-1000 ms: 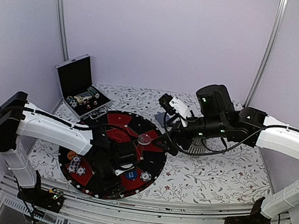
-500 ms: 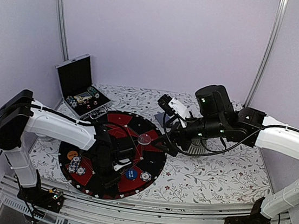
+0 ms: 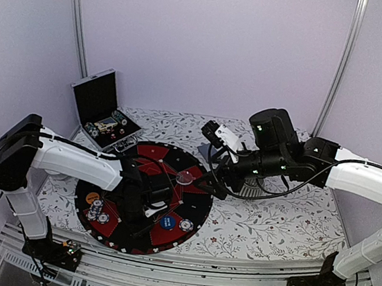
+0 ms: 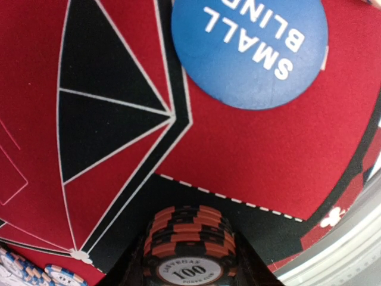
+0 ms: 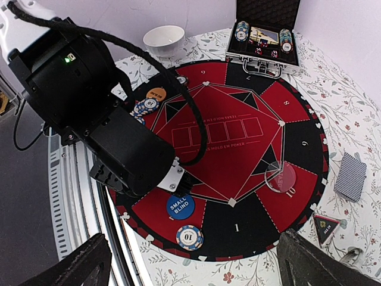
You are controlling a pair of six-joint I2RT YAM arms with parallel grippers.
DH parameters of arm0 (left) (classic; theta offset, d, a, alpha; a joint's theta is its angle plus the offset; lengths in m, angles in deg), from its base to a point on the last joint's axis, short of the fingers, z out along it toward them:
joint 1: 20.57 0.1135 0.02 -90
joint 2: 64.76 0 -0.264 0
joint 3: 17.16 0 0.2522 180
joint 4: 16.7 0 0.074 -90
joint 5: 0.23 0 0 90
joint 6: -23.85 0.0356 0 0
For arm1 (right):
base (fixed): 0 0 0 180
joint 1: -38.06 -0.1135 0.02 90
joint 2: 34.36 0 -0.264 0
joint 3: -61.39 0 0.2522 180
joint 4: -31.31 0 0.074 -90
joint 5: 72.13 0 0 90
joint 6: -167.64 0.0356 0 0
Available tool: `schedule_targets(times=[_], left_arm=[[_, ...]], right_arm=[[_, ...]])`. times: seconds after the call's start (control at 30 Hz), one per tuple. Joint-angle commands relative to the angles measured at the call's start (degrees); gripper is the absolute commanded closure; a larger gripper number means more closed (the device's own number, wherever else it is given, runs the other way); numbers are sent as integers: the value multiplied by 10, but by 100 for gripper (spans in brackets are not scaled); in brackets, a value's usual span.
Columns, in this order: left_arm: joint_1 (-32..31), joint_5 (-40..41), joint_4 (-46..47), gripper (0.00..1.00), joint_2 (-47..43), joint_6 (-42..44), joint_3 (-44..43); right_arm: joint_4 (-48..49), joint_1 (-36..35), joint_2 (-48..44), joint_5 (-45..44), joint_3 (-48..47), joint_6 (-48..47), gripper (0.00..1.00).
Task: Distribute texas hold em gaming equipment
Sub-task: Pick up the pile of poker chips from the poker table mat, then place the poker chips pile at the big blind area.
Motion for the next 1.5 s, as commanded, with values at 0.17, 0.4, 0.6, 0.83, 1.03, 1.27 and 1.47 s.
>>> schedule_targets(times=[0.17, 0.4, 0.6, 0.83, 1.03, 1.27, 1.47], left_arm=[[75, 51, -11, 100, -56, -29, -9], [232, 78, -44, 100, -110, 9, -9], [433, 56, -16, 100, -129, 48, -10], [513, 32, 3, 100, -76, 74, -29], [507, 34, 8, 100, -61, 75, -27], [502, 40, 7, 100, -41, 78, -21], [494, 32, 14, 100, -25, 82, -12]], right_arm=[[10, 2, -5, -2, 3, -3, 1], [10, 2, -5, -4, 5, -6, 1], [11, 1, -2, -5, 9, -12, 1], [12, 2, -11, -9, 16, -27, 1], [12, 2, -10, -11, 22, -25, 1], [14, 2, -10, -11, 19, -26, 1], [13, 3, -9, -10, 20, -26, 1]])
